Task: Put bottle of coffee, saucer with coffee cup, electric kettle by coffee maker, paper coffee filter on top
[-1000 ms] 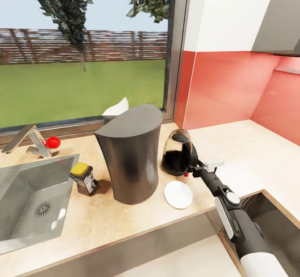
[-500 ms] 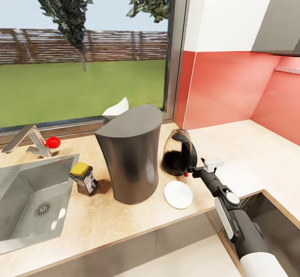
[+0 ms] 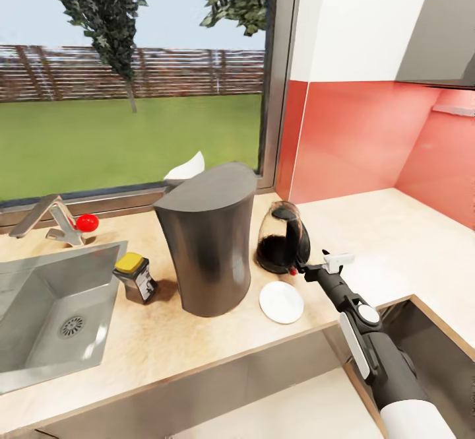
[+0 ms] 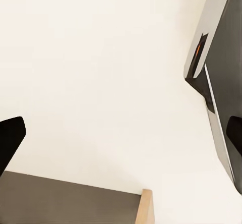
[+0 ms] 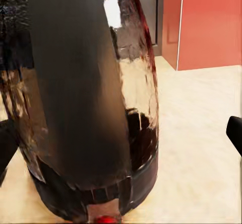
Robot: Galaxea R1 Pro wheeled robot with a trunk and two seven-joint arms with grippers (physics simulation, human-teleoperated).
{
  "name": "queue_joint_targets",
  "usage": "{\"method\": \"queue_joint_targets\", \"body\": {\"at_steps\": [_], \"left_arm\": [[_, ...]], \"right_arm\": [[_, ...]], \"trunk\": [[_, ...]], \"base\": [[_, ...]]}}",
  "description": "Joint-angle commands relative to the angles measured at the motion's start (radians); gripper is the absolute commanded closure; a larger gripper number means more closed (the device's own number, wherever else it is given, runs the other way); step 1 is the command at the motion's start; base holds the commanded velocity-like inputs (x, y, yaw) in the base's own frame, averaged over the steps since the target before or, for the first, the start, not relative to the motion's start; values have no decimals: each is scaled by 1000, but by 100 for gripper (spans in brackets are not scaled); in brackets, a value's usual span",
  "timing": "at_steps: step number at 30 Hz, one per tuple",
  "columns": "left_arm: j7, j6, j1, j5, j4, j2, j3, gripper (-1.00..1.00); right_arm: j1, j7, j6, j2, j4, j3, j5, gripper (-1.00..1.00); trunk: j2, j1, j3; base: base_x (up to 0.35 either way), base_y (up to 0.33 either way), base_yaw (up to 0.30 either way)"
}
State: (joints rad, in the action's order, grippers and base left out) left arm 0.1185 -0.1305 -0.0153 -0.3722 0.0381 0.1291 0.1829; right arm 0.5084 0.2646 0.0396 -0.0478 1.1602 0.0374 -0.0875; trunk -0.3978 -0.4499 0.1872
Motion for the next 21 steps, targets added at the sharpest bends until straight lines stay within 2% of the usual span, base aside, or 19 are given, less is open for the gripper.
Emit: {"method": "queue_joint_targets", "body": {"at_steps": [1, 16, 21], "left_arm": [[0, -6, -2, -8, 4, 0, 9, -100], [1, -9, -2, -13, 0, 1, 5, -100], [1, -7, -2, -14, -3, 0, 4, -100]], "right_arm": [[1, 7, 1, 0, -1, 1, -9, -100], [1, 8, 0, 0, 4, 2, -9, -100], [1, 8, 0, 0, 3, 3, -11, -100]], "trunk": [[-2, 0, 2], [-2, 0, 2], [-2, 0, 2]], "base": [[-246, 0, 0], [-275, -1, 0], [-224, -130, 0]]}}
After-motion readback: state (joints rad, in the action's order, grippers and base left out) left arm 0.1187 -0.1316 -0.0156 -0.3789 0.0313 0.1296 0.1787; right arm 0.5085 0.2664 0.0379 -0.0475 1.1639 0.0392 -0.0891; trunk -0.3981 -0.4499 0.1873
